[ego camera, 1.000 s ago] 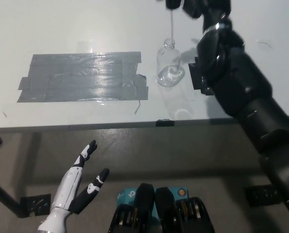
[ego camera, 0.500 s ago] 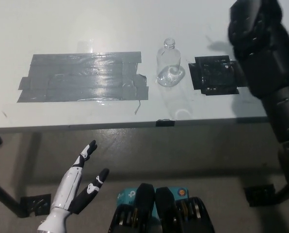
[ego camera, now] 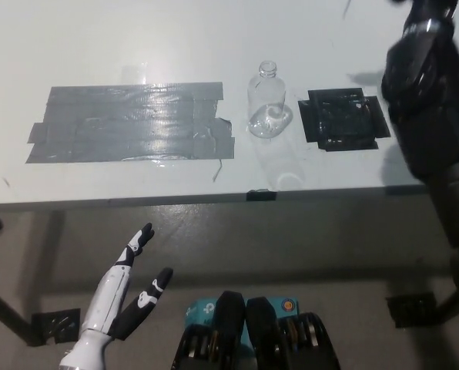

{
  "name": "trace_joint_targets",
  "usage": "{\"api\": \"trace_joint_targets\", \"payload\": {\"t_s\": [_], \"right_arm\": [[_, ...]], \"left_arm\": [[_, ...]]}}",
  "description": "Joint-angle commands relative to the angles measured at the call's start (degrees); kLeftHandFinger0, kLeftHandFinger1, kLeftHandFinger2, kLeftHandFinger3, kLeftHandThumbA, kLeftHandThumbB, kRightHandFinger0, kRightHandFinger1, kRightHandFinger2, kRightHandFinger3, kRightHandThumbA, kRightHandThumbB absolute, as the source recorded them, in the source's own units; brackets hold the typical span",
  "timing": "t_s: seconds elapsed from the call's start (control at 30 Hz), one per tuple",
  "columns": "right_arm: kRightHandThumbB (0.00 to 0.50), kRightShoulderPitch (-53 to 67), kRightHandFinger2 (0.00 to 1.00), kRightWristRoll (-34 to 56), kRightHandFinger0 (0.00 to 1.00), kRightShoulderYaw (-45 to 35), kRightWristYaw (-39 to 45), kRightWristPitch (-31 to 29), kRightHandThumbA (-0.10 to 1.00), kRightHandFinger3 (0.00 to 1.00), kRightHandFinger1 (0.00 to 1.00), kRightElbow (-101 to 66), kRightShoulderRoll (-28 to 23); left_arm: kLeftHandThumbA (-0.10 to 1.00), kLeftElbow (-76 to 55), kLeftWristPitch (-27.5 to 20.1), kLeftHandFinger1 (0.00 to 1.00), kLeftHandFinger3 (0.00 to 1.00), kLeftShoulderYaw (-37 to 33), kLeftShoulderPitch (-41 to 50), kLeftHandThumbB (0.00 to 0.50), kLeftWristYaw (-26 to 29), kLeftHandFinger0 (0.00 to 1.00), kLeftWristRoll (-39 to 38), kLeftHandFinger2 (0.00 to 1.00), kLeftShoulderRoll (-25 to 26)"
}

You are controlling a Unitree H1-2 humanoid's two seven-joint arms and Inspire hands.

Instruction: The robot grabs the black lid of the spray bottle on the desk and places it on the black area of the desk

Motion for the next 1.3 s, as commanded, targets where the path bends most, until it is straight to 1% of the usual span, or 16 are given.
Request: {"api": "trace_joint_targets", "payload": {"t_s": [0.0,0.07,0.17,0.23,0.27,0.3,0.33,0.37,0.4,0.43,0.47,0.53,0.57,0.63,0.97,1.27], "right_arm": [[0.095,-2.0,0.35,0.4,0.0,1.9,-4.3,-5.3,0.14,0.23,0.11,6.3,1.0],[0.073,-2.1,0.38,0.6,0.0,3.1,-4.2,-7.0,0.15,0.25,0.13,11.3,1.9],[0.054,-1.9,0.49,-0.2,0.01,5.3,-5.2,-8.6,0.22,0.36,0.24,15.4,2.7],[0.054,-1.7,0.52,0.1,0.03,6.3,-5.8,-9.6,0.27,0.42,0.28,17.8,3.2],[0.056,-1.2,0.59,0.4,0.07,6.8,-5.6,-10.3,0.32,0.53,0.33,19.0,3.6],[0.057,-1.2,0.59,0.5,0.08,7.1,-5.8,-10.6,0.35,0.54,0.34,19.5,3.7],[0.06,-1.1,0.68,0.9,0.22,7.3,-5.5,-10.8,0.39,0.63,0.46,20.1,3.8],[0.06,-1.2,0.91,1.6,0.39,7.1,-3.6,-9.7,0.43,0.82,0.66,20.4,3.8],[0.068,-1.4,0.94,2.0,0.56,7.1,-1.9,-9.0,0.5,0.89,0.77,20.7,3.8],[0.105,-1.5,1.0,2.0,0.84,7.4,-0.2,-8.5,0.57,1.0,1.0,21.0,3.6],[0.131,-1.9,1.0,1.8,1.0,8.1,3.0,-7.5,0.65,1.0,1.0,21.5,3.3],[0.187,-2.0,1.0,1.6,1.0,8.9,4.2,-6.9,0.71,1.0,1.0,21.8,3.0],[0.207,-2.1,1.0,1.6,1.0,9.1,4.3,-6.8,0.71,1.0,1.0,21.9,3.0],[0.228,-2.1,1.0,1.3,1.0,9.9,4.8,-6.2,0.73,1.0,1.0,21.8,2.6],[0.255,-1.5,1.0,2.7,1.0,10.1,6.7,-5.6,0.7,1.0,1.0,21.0,1.3],[0.257,-1.6,1.0,3.3,1.0,10.2,7.7,-4.8,0.71,1.0,1.0,20.5,0.5]], "left_arm": [[0.9,-0.6,-2.0,1.0,1.0,0.3,-0.6,0.0,0.5,1.0,-0.3,1.0,0.6],[0.9,-0.7,-1.9,1.0,1.0,0.3,-0.6,0.0,0.5,1.0,-0.4,1.0,0.6],[0.9,-0.6,-2.3,1.0,1.0,0.2,-0.9,0.0,0.7,1.0,-0.1,1.0,0.6],[0.89,-0.6,-2.3,1.0,1.0,0.2,-0.9,0.0,0.6,1.0,-0.2,1.0,0.6],[0.9,-0.8,-1.9,1.0,1.0,0.2,-0.9,0.0,0.4,1.0,-0.6,1.0,0.5],[0.9,-0.8,-1.9,1.0,1.0,0.2,-0.9,0.0,0.4,1.0,-0.6,1.0,0.5],[0.9,-0.8,-2.0,1.0,1.0,0.3,-0.9,0.0,0.4,1.0,-0.7,1.0,0.5],[0.9,-0.7,-2.2,1.0,1.0,0.2,-0.9,0.0,0.4,1.0,-0.7,1.0,0.5],[0.9,-0.6,-2.3,1.0,1.0,0.2,-0.9,0.0,0.5,1.0,-0.6,0.99,0.5],[0.9,-0.6,-2.4,1.0,1.0,0.2,-0.9,0.0,0.5,1.0,-0.5,0.99,0.6],[0.9,-0.6,-2.4,1.0,1.0,0.3,-1.1,0.0,0.4,1.0,-0.6,1.0,0.8],[0.9,-0.7,-2.1,1.0,1.0,0.3,-1.1,0.0,0.2,1.0,-0.6,1.0,0.9],[0.9,-0.7,-2.0,1.0,1.0,0.3,-1.2,0.0,0.2,1.0,-0.6,1.0,0.9],[0.9,-0.7,-2.2,1.0,1.0,0.3,-1.2,0.0,0.1,1.0,-0.8,0.99,1.1],[0.88,-0.4,-2.6,0.99,1.0,0.3,-1.3,0.0,0.4,1.0,-0.6,0.94,1.1],[0.92,-0.2,-2.5,0.98,1.0,0.3,-1.4,0.0,0.2,1.0,-0.7,0.91,1.2]]}}
